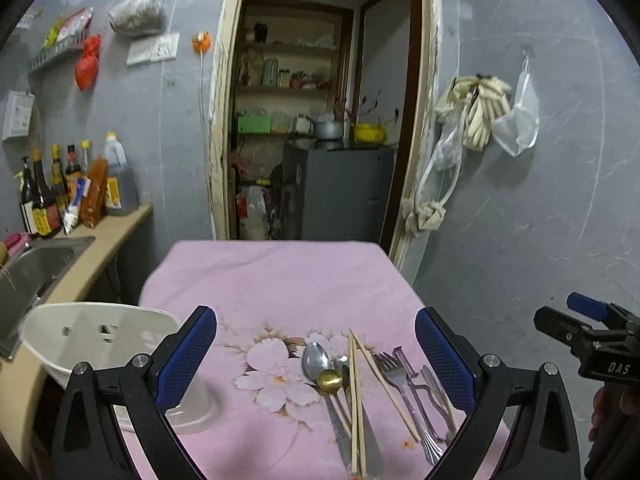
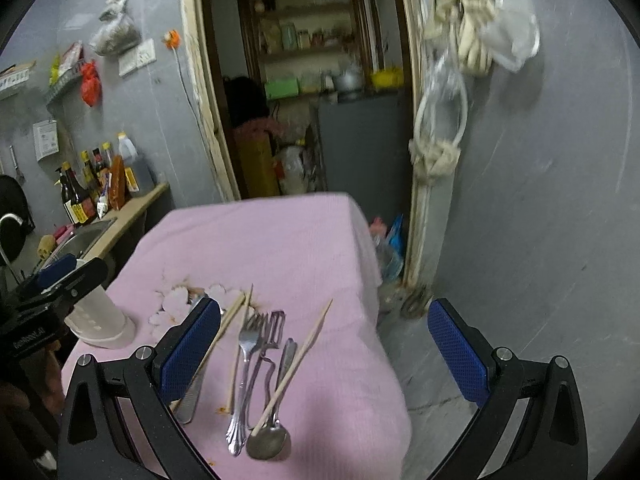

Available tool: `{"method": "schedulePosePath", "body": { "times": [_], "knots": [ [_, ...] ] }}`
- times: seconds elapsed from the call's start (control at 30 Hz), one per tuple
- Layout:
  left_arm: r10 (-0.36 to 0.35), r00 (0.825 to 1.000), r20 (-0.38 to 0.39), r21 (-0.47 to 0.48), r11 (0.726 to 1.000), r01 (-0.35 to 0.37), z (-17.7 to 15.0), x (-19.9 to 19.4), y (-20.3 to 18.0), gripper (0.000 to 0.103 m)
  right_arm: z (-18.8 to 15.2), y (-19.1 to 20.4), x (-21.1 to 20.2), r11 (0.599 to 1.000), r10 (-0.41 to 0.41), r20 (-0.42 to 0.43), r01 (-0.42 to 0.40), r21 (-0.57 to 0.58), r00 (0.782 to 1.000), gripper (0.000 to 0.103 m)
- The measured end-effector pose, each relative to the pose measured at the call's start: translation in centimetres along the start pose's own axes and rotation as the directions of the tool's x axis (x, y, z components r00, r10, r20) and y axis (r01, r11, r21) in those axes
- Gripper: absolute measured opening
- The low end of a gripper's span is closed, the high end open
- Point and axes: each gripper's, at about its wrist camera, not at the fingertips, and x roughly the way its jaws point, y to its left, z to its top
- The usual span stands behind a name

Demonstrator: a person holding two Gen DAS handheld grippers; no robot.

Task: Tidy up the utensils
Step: 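Move the left tool to a dark spoon while the right tool reaches a chopstick, then close the left tool on the dark spoon while the right tool grips a chopstick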

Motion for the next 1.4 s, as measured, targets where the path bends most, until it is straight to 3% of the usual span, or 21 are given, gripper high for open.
{"method": "schedulePosePath", "body": {
  "times": [0.2,0.27,0.43,0.57,0.77,0.9,1.17,1.33,1.4],
  "knots": [
    [0.001,0.994,-0.110,-0.012,1.000,-0.003,-1.1,5.6,-0.5,0.100,-2.0,-0.9,6.0,0.996,0.072,-0.098,-0.067,0.049,0.993,0.096],
    [-0.004,0.990,-0.142,-0.023,1.000,0.000,-1.6,7.0,-0.4,0.100,-2.5,-0.9,7.6,0.995,0.093,-0.128,-0.086,0.058,0.987,0.081],
    [-0.013,0.970,-0.243,-0.037,0.999,0.004,-3.0,10.7,0.0,0.099,-3.5,-0.4,11.2,0.988,0.147,-0.194,-0.135,0.077,0.970,0.057],
    [-0.029,0.951,-0.308,-0.052,0.999,0.014,-3.7,12.9,0.7,0.081,-3.7,0.0,13.3,0.986,0.160,-0.240,-0.144,0.083,0.958,0.034],
    [-0.062,0.917,-0.394,-0.144,0.990,0.005,-4.5,15.8,2.5,0.057,-3.8,0.3,14.7,0.982,0.183,-0.283,-0.162,0.096,0.942,0.019],
    [-0.087,0.900,-0.427,-0.154,0.988,0.022,-5.0,17.0,2.6,0.043,-4.0,0.6,15.4,0.977,0.210,-0.302,-0.186,0.106,0.930,0.017],
    [-0.117,0.887,-0.446,-0.112,0.991,0.074,-5.0,18.0,2.6,0.040,-3.7,0.2,16.1,0.968,0.242,-0.326,-0.204,0.148,0.914,0.017],
    [-0.151,0.866,-0.476,-0.092,0.988,0.122,-4.9,18.2,2.2,0.038,-3.2,0.1,16.7,0.963,0.254,-0.367,-0.201,0.177,0.895,0.017],
    [-0.135,0.865,-0.483,-0.067,0.991,0.118,-4.8,18.2,2.1,0.030,-3.0,0.0,17.0,0.962,0.257,-0.384,-0.198,0.185,0.887,0.017]
  ]
}}
